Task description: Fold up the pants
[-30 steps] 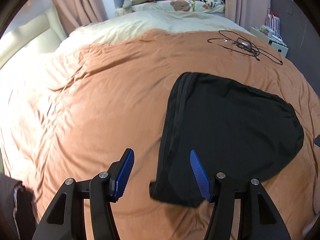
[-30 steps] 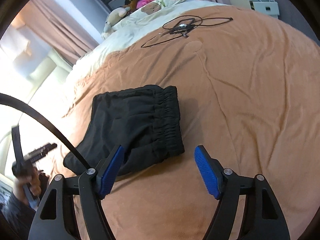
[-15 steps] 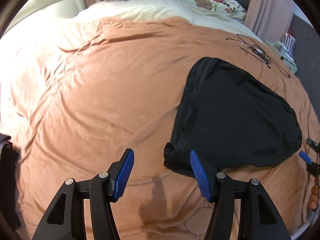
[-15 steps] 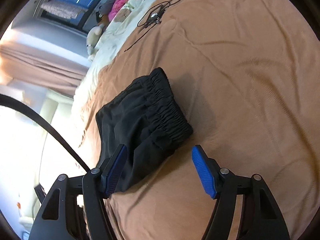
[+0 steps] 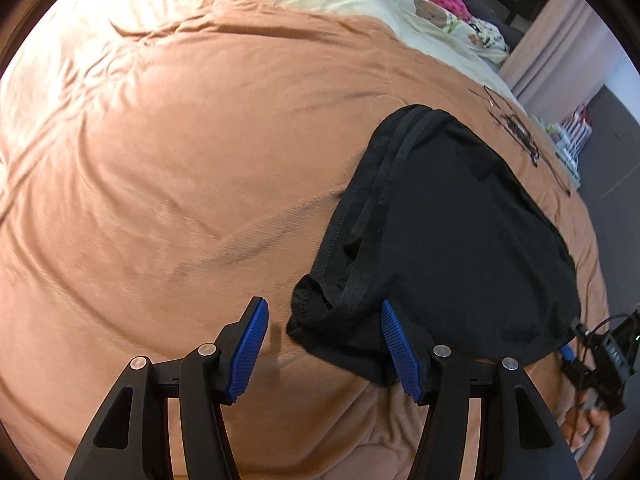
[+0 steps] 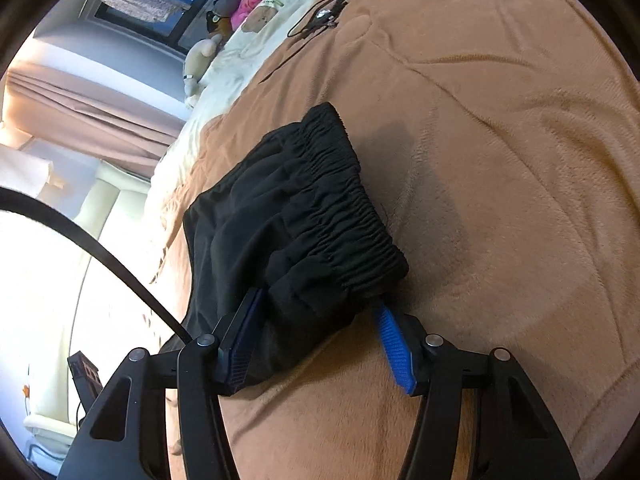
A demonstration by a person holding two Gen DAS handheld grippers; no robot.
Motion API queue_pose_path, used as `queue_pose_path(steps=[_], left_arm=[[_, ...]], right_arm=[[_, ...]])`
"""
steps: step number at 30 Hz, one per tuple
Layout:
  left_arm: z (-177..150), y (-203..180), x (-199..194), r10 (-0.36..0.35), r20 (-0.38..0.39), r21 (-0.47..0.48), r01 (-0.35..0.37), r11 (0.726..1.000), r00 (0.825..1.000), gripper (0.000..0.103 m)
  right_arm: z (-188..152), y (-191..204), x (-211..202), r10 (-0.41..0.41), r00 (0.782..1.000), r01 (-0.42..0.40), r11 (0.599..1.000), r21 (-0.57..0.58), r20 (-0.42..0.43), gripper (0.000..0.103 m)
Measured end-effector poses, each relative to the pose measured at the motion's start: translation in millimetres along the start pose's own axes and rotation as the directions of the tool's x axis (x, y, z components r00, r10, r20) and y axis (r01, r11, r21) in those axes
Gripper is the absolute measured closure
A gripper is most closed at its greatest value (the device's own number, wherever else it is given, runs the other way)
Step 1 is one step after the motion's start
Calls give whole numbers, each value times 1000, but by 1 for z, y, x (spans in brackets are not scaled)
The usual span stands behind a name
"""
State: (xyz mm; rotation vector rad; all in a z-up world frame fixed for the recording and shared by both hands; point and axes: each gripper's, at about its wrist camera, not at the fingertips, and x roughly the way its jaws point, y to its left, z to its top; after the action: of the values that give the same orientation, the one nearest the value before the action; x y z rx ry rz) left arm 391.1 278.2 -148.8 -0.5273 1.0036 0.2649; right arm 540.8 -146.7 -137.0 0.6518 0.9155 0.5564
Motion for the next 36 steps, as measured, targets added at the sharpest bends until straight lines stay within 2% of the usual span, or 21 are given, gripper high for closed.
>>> queue_pose_path(steps=[5, 8, 13, 14, 15, 16, 18, 20, 23, 26, 36], left_arm=[[-2, 12, 18, -40, -49, -105, 35, 994, 998, 42], [-8, 15, 25, -37, -88, -149, 23, 989, 995, 42], [-10, 15, 26, -43, -69, -178, 30, 984, 997, 43], [-10, 16, 26, -47, -62, -190, 34, 981, 997, 47], [-11, 17, 26, -51, -59, -198, 38, 980, 997, 60], [-11, 16, 26, -56, -63, -201, 43, 979, 996, 75], [-10, 14, 29, -93, -74, -214, 75, 974, 993, 90], [-12, 11, 24, -71, -58, -207, 57, 977, 996, 91], [-13, 6, 11, -54, -26, -191, 48, 980, 998, 93], [-15, 6, -3, -68, -5, -197, 66, 978, 998, 94], [-28, 12, -55, -94, 38, -179, 99, 979, 995, 94]], right_arm=[[0, 2, 5, 1, 1000, -1, 1000, -11, 7, 47], [-1, 3, 6, -2, 1000, 2, 1000, -18, 6, 47], [0, 4, 9, 3, 1000, -3, 1000, -13, 11, 47], [0, 3, 9, 9, 1000, -8, 1000, -7, 15, 49], [0, 2, 9, 9, 1000, -9, 1000, -4, 19, 51], [0, 2, 9, -3, 1000, 3, 1000, -7, 24, 59], [-1, 0, 9, -20, 999, 20, 1000, -11, 25, 74], [-2, 1, 6, -12, 999, 13, 1000, -18, 34, 82], [-4, 10, 0, -1, 998, 4, 999, -44, 58, 86], [-8, 10, -9, 32, 997, -31, 999, -13, 73, 88], [-28, 19, -32, 22, 998, -20, 999, -31, 56, 88]])
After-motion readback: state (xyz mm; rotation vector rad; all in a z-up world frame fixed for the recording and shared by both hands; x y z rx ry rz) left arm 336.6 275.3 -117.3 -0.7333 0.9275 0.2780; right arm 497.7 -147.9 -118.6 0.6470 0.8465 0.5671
